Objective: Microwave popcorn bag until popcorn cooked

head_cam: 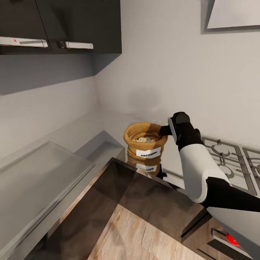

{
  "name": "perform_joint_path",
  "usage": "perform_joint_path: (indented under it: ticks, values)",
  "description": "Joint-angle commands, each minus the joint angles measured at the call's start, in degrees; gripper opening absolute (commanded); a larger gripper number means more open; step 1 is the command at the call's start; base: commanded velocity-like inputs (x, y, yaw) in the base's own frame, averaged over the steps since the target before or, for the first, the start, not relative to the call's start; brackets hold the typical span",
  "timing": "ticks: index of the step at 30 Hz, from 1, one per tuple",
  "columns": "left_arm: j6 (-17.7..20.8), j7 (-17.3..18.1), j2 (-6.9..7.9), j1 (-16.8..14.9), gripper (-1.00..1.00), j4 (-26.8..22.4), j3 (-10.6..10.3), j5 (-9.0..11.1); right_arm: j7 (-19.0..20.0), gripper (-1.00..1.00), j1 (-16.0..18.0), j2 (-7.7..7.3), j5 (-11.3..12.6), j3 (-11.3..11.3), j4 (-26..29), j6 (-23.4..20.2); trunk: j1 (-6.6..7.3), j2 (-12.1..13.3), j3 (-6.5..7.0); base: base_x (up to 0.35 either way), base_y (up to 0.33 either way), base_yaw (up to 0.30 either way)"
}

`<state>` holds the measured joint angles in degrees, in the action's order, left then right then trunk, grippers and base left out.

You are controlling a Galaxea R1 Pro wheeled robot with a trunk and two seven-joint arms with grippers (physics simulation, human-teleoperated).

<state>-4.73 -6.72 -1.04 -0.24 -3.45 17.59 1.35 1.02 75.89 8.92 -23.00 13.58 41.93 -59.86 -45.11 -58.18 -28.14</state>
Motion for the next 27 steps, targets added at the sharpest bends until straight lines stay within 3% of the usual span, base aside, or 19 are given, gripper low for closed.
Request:
perform_joint_path:
  ticks: [1,7,24,27]
  values:
    - [-0.19,-0.13,-0.02,-0.03,1.0,0.02,0.08,0.14,0.11,-1.0,0.05,0.06,-0.14,0.28,0.63,-0.14,0.0,-0.04,-0.06,0.0,0.0,0.0]
    - [-0.19,-0.13,-0.02,-0.03,1.0,0.02,0.08,0.14,0.31,-1.0,0.05,-0.03,-0.04,0.23,8.14,-0.14,0.0,-0.04,-0.06,0.0,0.0,0.0]
    - [-0.19,-0.13,-0.02,-0.03,1.0,0.02,0.08,0.14,0.91,-1.0,0.05,-0.05,0.21,0.34,8.61,-0.14,0.0,-0.04,-0.06,0.0,0.0,0.0]
    - [-0.19,-0.13,-0.02,-0.03,1.0,0.02,0.08,0.09,2.47,-1.0,0.05,0.0,0.23,0.39,8.61,-0.14,0.0,-0.04,-0.06,0.0,0.0,0.0]
